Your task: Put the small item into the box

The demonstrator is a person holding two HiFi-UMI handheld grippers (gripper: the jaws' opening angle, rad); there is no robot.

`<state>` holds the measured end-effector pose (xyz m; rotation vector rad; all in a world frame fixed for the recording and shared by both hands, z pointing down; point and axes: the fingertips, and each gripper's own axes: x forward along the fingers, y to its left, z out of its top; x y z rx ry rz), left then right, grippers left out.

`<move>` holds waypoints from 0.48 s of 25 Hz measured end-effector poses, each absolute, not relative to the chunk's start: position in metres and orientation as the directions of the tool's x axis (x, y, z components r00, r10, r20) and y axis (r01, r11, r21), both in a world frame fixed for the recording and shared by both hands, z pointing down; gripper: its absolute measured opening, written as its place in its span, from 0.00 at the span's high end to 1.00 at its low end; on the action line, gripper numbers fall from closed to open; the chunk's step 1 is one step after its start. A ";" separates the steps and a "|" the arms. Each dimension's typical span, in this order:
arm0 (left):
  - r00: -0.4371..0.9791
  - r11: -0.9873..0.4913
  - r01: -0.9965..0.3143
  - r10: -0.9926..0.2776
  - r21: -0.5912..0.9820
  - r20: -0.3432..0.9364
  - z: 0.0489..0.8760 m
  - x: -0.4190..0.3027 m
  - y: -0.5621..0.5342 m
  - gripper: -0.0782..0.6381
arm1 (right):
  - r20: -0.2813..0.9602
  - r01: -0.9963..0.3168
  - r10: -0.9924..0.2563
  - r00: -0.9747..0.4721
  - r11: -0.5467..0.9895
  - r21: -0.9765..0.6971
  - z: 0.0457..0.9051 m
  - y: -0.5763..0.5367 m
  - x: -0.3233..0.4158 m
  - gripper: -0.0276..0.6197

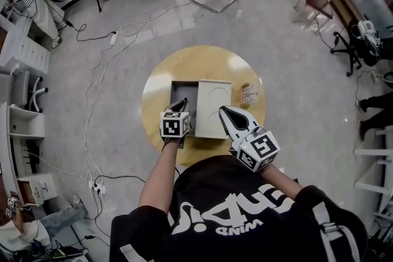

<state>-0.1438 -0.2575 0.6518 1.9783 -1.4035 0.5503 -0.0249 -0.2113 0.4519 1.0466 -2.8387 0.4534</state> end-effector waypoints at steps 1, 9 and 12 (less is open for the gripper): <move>0.341 -0.222 -0.940 -0.659 0.259 0.670 0.657 -0.143 -0.258 0.79 | 0.180 -0.645 -0.620 -0.764 0.723 -0.248 0.453 -0.211 -0.025 0.95; 0.342 -0.213 -0.940 -0.549 0.268 0.763 0.694 -0.138 -0.262 0.79 | 0.209 -0.657 -0.623 -0.754 0.709 -0.257 0.458 -0.213 -0.022 0.95; 0.338 -0.217 -0.941 -0.525 0.261 0.781 0.701 -0.135 -0.265 0.79 | 0.220 -0.666 -0.628 -0.746 0.699 -0.262 0.463 -0.215 -0.020 0.95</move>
